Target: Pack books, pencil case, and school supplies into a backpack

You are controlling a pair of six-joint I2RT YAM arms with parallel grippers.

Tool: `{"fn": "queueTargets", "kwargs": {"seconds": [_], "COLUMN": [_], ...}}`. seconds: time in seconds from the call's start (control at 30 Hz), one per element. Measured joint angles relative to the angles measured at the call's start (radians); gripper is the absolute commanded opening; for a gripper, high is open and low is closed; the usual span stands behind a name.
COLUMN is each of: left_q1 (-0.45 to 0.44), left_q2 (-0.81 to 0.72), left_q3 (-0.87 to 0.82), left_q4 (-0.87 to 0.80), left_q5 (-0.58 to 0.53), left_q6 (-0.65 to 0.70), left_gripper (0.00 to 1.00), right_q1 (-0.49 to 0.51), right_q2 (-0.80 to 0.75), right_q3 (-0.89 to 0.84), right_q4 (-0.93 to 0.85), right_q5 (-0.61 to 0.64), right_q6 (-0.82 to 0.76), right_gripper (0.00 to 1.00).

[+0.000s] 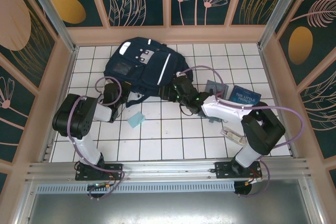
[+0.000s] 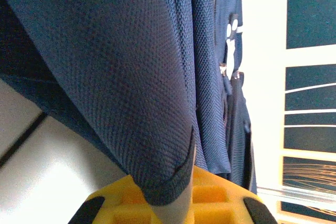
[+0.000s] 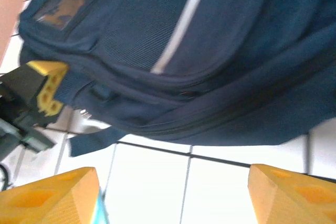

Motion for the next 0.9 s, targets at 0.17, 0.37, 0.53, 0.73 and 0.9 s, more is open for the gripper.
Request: {"fn": "queueTargets", "kwargs": {"seconds": [0.17,0.37,0.53,0.73,0.9], "left_q1": [-0.035,-0.062,-0.096,-0.135,-0.159], "left_q2": [-0.122,-0.157,-0.157,-0.156,-0.156], "left_q3": [0.000,0.000,0.005,0.018,0.019], "left_q4": [-0.057,-0.070,-0.083,-0.083,-0.083], "left_q5": [-0.039,-0.079,-0.107,-0.134,-0.140], "left_q6": [-0.036,-0.118,-0.152,-0.180,-0.198], "left_gripper": [0.00,0.00,0.00,0.00,0.00], "right_q1": [0.038,0.093,0.116,0.117,0.105], "right_q2": [0.041,0.154,0.251,0.317,0.383], "right_q3": [0.037,0.089,0.124,0.137,0.159], "right_q4": [0.080,0.179,0.232,0.304,0.347], "right_q5": [-0.081,-0.126,-0.117,-0.051,-0.004], "right_q6": [0.024,0.068,0.105,0.115,0.115], "right_gripper": [0.68,0.62,0.62,0.63,0.61]}}
